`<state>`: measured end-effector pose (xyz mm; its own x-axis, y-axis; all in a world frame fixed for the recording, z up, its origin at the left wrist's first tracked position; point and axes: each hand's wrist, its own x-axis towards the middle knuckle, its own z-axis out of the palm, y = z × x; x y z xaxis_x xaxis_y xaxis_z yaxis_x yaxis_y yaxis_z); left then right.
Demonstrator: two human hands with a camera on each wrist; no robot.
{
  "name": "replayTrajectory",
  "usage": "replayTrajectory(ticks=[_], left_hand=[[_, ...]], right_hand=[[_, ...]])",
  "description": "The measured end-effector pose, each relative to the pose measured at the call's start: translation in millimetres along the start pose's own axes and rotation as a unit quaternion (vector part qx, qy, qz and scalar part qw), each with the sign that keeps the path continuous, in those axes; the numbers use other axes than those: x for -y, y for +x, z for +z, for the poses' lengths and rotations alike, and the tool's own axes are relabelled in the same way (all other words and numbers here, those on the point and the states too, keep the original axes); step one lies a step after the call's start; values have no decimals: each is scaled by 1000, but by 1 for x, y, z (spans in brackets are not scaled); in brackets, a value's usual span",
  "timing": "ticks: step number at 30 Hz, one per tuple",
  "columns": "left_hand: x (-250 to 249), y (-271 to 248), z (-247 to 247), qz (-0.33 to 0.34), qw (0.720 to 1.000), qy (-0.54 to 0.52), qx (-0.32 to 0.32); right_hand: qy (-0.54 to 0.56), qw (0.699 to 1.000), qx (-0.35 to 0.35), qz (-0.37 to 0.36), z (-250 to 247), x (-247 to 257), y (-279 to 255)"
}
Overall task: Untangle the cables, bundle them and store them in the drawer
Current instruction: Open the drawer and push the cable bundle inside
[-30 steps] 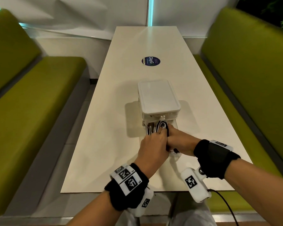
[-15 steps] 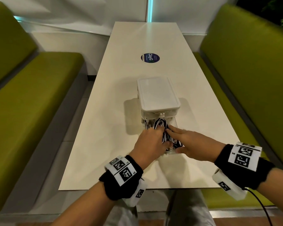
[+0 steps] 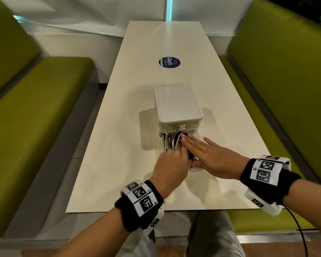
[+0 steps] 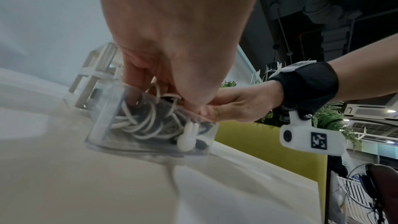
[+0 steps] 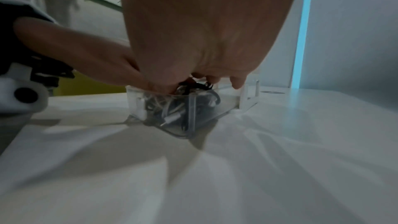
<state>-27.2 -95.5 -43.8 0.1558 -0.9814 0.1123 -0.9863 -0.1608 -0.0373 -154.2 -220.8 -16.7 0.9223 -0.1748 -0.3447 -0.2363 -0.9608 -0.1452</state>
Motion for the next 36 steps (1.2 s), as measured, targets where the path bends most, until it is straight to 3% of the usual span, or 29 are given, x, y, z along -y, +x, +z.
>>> replayTrajectory(ticks=[8, 12, 16, 21, 24, 28, 33, 36], left_hand=[[2, 0, -2, -19, 998, -49, 25], [-1, -3, -4, -22, 995, -90, 30], [3, -7, -8, 10, 991, -120, -50], [4, -26, -15, -2, 974, -207, -92], [12, -28, -14, -27, 973, -228, -15], [29, -24, 1, -18, 989, -100, 109], [36, -19, -1, 13, 993, -54, 109], [34, -15, 0, -24, 990, -101, 91]], right_hand=[[-47, 997, 60, -28, -24, -17, 19], [-4, 997, 82, -7, -26, -18, 24], [26, 997, 71, -7, -16, -20, 24], [-100, 993, 59, -10, -10, -15, 20], [-145, 988, 45, -11, -10, -14, 17], [-138, 989, 47, 25, -6, -13, 19], [-104, 994, -27, 1, 6, -8, 22], [11, 999, -2, 40, 7, 4, 20]])
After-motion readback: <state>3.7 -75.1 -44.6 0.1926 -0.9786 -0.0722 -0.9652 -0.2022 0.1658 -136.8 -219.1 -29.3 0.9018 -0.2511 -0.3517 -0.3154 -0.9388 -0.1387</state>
